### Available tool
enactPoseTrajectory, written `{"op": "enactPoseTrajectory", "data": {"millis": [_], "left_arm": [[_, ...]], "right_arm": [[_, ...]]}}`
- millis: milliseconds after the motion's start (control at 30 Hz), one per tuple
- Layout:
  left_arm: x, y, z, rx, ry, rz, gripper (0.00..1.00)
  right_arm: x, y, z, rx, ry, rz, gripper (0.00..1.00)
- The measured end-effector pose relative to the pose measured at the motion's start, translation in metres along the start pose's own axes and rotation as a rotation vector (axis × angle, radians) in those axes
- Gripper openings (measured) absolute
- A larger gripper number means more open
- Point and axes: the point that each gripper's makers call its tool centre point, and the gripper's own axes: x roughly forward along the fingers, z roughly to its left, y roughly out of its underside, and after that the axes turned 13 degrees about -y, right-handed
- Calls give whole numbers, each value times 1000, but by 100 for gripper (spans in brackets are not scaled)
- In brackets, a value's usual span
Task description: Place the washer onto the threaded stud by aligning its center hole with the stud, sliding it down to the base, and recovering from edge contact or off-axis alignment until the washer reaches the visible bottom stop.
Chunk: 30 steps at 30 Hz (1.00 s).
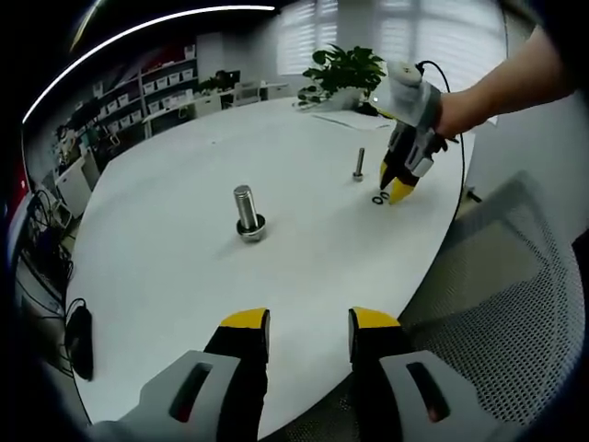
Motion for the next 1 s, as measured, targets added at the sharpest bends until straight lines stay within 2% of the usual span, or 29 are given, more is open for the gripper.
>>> {"op": "enactPoseTrajectory", "data": {"millis": [267,400,667,833,933,1000], "left_arm": [[0,1,1,-4,-1,3,32],[0,0,1,-6,-3,2,32],[0,-1,1,-7,-6,-2,32],[0,0,2,-5,-11,2,32],[0,0,3,-5,-13,2,32],[0,0,3,-7,-13,1,32]], "right_arm": [[0,0,1,-16,11,3,23],[0,0,0,19,6,-14,22],[1,-1,0,10,12,22,21],[2,-3,0,9,26,17,15],[2,-3,0,-19,28,47,15],[2,-3,-1,-1,22,53,15]]}}
